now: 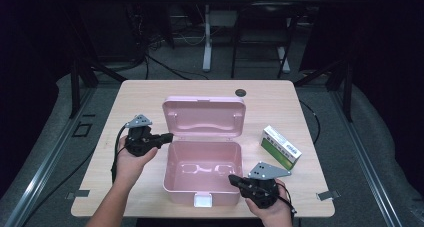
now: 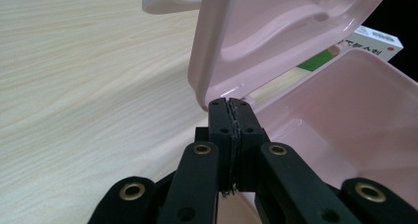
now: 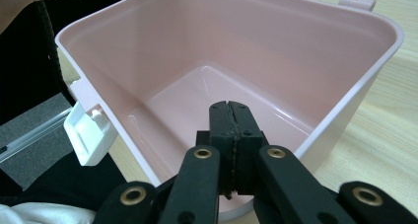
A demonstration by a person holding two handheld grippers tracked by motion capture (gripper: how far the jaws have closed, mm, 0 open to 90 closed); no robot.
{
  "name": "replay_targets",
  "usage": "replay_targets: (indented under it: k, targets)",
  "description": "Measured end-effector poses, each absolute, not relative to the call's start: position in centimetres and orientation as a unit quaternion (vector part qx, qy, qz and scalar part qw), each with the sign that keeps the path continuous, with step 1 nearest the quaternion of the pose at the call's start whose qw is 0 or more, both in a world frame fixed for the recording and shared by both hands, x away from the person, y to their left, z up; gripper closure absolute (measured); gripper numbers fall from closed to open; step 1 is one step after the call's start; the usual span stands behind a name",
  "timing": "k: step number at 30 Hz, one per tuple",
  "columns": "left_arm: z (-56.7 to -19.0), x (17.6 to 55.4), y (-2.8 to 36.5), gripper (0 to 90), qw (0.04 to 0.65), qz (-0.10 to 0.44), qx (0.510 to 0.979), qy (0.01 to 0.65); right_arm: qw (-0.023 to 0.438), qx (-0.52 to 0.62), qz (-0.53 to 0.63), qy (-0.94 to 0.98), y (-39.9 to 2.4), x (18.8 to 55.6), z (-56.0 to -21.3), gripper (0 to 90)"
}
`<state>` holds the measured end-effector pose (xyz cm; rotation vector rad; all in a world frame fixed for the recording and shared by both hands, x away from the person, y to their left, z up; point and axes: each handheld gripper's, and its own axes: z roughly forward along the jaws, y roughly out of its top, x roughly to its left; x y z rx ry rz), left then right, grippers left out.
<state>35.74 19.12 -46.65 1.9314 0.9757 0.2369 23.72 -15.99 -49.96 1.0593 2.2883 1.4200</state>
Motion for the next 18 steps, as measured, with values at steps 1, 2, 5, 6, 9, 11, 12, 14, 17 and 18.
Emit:
replay_targets:
  k: [1,2,5,6,9,11,12,14,17,18]
  targets:
    - [-46.76,35.75,19.07,88.7,0.464,0.099,0.785,0.398,0.123,0.363,0.487,0.785,-15.99,23.72,-49.96,89.8]
    - [-46.84,35.76,19.07,88.3,0.464,0.098,0.786,0.396,0.123,0.363,0.487,0.785,-16.0,23.73,-49.96,89.8]
    - [-47.1,35.76,19.04,87.7,0.46,0.094,0.789,0.396,0.123,0.362,0.487,0.785,-16.01,23.73,-49.96,89.7]
    - [-47.19,35.73,19.0,87.7,0.459,0.094,0.788,0.398,0.123,0.362,0.488,0.785,-16.02,23.75,-49.97,89.8]
    - [-47.39,35.71,18.94,87.6,0.456,0.093,0.791,0.396,0.124,0.362,0.487,0.785,-16.01,23.73,-49.97,89.7]
    - [-47.48,35.7,18.85,87.5,0.454,0.097,0.794,0.394,0.123,0.363,0.487,0.785,-16.02,23.73,-49.97,89.8]
    - [-47.46,35.67,18.83,87.5,0.451,0.098,0.796,0.392,0.124,0.363,0.487,0.785,-16.01,23.73,-49.97,89.8]
    - [-47.46,35.64,18.75,87.6,0.451,0.1,0.796,0.392,0.124,0.363,0.487,0.785,-16.02,23.73,-49.97,89.9]
    - [-47.48,35.63,18.77,87.7,0.451,0.101,0.796,0.391,0.123,0.362,0.488,0.785,-16.04,23.75,-49.98,90.0]
    - [-47.5,35.62,18.76,87.7,0.451,0.102,0.795,0.391,0.123,0.362,0.488,0.785,-16.04,23.75,-49.98,90.0]
